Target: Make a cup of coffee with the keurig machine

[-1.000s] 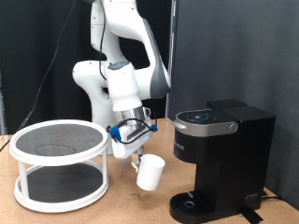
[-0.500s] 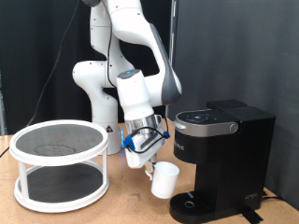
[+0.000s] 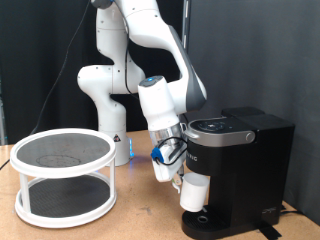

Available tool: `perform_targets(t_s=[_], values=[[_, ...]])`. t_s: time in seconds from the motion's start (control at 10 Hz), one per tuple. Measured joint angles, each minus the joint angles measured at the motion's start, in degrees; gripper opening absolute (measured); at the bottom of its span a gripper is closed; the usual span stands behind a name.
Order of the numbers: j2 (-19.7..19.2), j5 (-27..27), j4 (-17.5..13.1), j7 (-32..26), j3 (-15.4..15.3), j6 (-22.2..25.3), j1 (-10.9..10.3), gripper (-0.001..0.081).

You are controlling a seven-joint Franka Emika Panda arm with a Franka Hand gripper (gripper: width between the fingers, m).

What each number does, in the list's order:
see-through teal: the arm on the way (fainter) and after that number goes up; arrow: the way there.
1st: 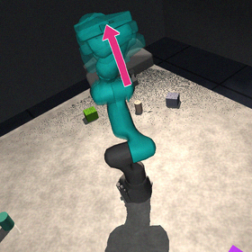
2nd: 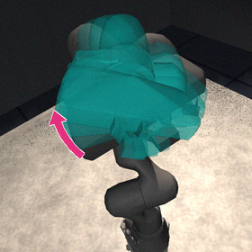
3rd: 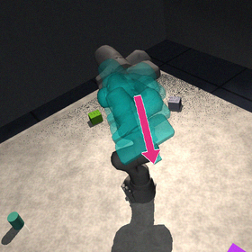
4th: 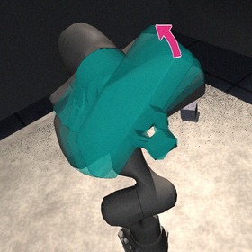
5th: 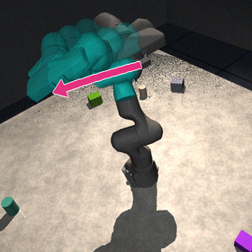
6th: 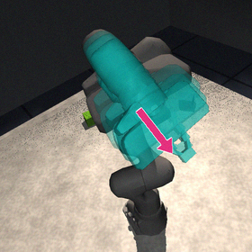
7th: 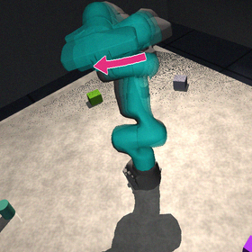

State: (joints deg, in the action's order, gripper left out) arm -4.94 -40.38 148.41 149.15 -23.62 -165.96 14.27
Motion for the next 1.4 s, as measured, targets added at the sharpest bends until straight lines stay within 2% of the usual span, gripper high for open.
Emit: perform_targets(t_s=[0.8, 0.9, 1.0, 1.1, 1.2, 1.3, 1.4], values=[[-0.9, 1.8, -0.5, 1.6, 0.4, 0.0, 0.0, 0.0007], [-1.5, 2.8, -0.9, 1.8, 1.0, 0.0, 0.0, 0.0256], [-2.1, 3.5, -1.3, 1.8, 1.5, 0.0, 0.0, 0.0256], [-2.8, 4.1, -1.8, 1.8, 2.1, 0.0, 0.0, 0.0393], [-3.4, 4.3, -2.2, 1.8, 2.7, 0.0, 0.0, 0.0393], [-3.9, 4.3, -2.6, 1.7, 3.0, 0.0, 0.0, 0.0575], [-4.1, 4.3, -2.9, 1.7, 3.3, 0.1, 0.0, 0.0688]])
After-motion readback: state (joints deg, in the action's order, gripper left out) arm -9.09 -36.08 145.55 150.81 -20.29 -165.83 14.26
